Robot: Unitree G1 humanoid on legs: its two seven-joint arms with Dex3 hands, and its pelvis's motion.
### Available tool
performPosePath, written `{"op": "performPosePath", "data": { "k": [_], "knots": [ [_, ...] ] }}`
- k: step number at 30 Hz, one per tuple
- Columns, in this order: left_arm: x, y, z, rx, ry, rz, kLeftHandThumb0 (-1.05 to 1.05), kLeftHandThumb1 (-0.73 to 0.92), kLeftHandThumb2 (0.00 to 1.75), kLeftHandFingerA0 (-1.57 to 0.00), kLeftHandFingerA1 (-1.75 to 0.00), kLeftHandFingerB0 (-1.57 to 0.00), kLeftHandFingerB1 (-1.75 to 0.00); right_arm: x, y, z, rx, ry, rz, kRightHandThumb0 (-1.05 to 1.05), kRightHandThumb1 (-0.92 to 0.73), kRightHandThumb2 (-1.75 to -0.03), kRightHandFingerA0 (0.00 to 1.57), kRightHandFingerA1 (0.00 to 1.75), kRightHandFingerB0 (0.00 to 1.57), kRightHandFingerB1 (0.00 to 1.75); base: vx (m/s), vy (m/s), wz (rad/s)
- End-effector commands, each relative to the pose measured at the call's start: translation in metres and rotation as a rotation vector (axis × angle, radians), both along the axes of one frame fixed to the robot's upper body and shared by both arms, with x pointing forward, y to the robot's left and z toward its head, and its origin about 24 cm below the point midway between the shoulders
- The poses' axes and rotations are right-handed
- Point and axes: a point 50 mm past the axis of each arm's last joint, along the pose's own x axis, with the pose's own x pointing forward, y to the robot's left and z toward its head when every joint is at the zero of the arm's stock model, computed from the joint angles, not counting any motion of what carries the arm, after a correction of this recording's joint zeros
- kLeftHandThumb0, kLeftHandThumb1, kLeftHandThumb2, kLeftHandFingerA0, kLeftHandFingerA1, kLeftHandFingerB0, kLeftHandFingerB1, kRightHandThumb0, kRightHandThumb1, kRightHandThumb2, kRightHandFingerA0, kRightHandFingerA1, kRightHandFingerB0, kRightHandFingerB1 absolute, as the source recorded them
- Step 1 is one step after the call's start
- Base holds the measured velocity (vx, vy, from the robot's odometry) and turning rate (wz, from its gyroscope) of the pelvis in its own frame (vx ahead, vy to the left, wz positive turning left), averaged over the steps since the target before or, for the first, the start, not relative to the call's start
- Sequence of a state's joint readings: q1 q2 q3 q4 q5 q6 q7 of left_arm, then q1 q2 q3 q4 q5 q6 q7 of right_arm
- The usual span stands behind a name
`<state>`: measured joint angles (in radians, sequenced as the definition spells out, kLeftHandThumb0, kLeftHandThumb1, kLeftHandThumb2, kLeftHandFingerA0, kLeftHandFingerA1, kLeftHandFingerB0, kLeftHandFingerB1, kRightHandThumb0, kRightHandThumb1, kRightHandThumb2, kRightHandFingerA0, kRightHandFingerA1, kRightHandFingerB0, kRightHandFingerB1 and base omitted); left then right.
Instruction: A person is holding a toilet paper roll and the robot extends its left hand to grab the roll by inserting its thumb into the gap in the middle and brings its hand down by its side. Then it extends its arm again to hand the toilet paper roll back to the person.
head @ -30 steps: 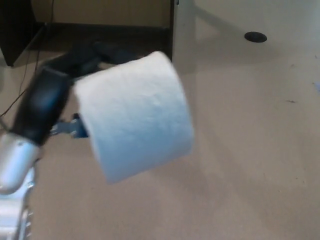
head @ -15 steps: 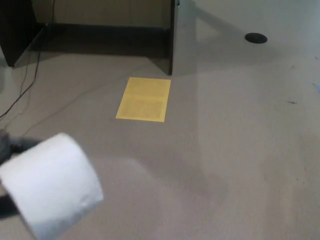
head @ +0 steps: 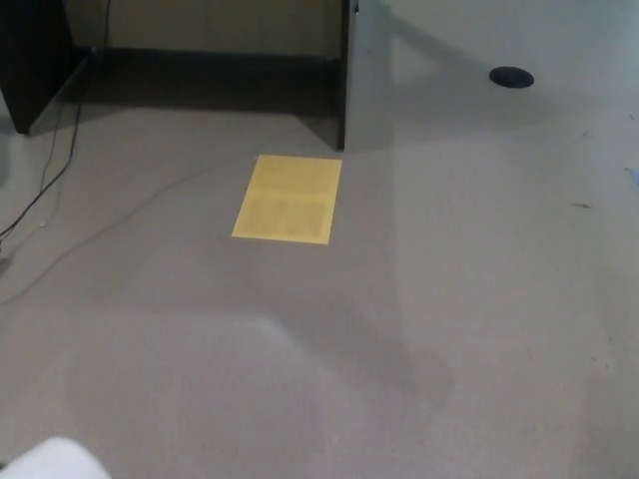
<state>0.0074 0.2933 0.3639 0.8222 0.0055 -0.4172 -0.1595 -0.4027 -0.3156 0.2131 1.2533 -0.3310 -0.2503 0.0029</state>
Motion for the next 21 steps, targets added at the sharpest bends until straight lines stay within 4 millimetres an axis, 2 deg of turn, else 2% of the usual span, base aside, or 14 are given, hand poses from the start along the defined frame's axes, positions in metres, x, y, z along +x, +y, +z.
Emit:
{"op": "performPosePath", "data": {
  "k": [1,5,6,7,8,10,11,12,16,19,20,21],
  "knots": [
    [-0.01,0.016,0.002,0.133,-0.003,0.036,-0.12,0.81,0.73,-0.85,-1.47,-0.74,-1.21,0.001,-0.003,0.001,-0.005,0.008,-0.004,-0.38,-0.68,-0.6,0.63,0.62,0.42,0.4,0.0,0.0,0.0],
    [-0.007,0.017,0.004,0.157,-0.008,0.025,-0.16,0.81,0.73,-0.89,-1.47,-0.76,-1.21,0.001,-0.004,0.002,-0.011,0.005,-0.003,-0.39,-0.69,-0.6,0.64,0.61,0.43,0.39,0.0,0.0,0.0],
    [-0.008,0.018,0.004,0.165,-0.011,0.028,-0.14,0.79,0.75,-0.91,-1.42,-0.79,-1.17,0.0,-0.003,0.001,-0.01,0.006,-0.005,-0.43,-0.55,-0.88,0.64,0.74,0.36,0.52,0.0,0.0,0.0],
    [-0.008,0.018,0.003,0.173,-0.01,0.036,-0.14,0.79,0.75,-0.91,-1.42,-0.79,-1.17,0.0,-0.003,0.001,-0.007,0.007,-0.009,-0.43,-0.55,-0.88,0.64,0.74,0.36,0.52,0.0,0.0,0.0],
    [-0.009,0.018,0.002,0.171,-0.006,0.036,-0.13,0.8,0.75,-0.91,-1.45,-0.77,-1.2,0.0,-0.003,0.0,-0.008,0.012,-0.013,-0.38,-0.69,-0.6,0.69,0.7,0.43,0.38,0.0,0.0,0.0],
    [-0.011,0.018,0.001,0.18,0.0,0.034,-0.13,0.8,0.74,-0.89,-1.46,-0.76,-1.21,-0.002,-0.003,-0.002,-0.007,0.019,-0.013,-0.38,-0.69,-0.6,0.68,0.7,0.43,0.38,0.0,0.0,0.0],
    [-0.011,0.018,0.001,0.177,0.0,0.035,-0.11,0.81,0.72,-0.86,-1.44,-0.74,-1.2,-0.002,-0.003,-0.002,-0.009,0.021,-0.014,-0.43,-0.56,-0.88,0.64,0.74,0.36,0.52,0.0,0.0,0.0],
    [-0.011,0.018,0.001,0.182,0.001,0.031,-0.15,0.8,0.72,-0.88,-1.45,-0.75,-1.2,-0.003,-0.003,-0.002,-0.008,0.022,-0.013,-0.38,-0.7,-0.61,0.63,0.64,0.43,0.38,0.0,0.0,0.0],
    [-0.011,0.017,0.001,0.186,-0.005,0.03,-0.15,0.79,0.72,-0.89,-1.46,-0.76,-1.21,-0.002,-0.003,-0.001,-0.009,0.017,-0.001,-0.39,-0.69,-0.6,0.62,0.63,0.43,0.4,0.0,0.0,0.0],
    [-0.001,0.015,0.008,0.181,-0.05,0.003,-0.17,0.79,0.72,-0.85,-1.48,-0.76,-1.17,0.0,-0.003,0.0,-0.005,0.016,-0.007,-0.39,-0.7,-0.61,0.65,0.65,0.43,0.4,0.0,0.0,0.0],
    [0.004,0.013,0.011,0.176,-0.073,-0.005,-0.12,0.8,0.72,-0.84,-1.47,-0.75,-1.17,0.0,-0.003,0.0,-0.006,0.013,-0.006,-0.38,-0.7,-0.6,0.65,0.66,0.43,0.4,0.0,0.0,0.0],
    [0.016,0.008,0.021,0.168,-0.134,-0.036,-0.13,0.78,0.76,-0.83,-1.49,-0.7,-1.28,0.0,-0.002,0.0,-0.008,0.015,-0.005,-0.39,-0.69,-0.6,0.65,0.65,0.43,0.39,0.0,0.0,0.0]
  ]
}}
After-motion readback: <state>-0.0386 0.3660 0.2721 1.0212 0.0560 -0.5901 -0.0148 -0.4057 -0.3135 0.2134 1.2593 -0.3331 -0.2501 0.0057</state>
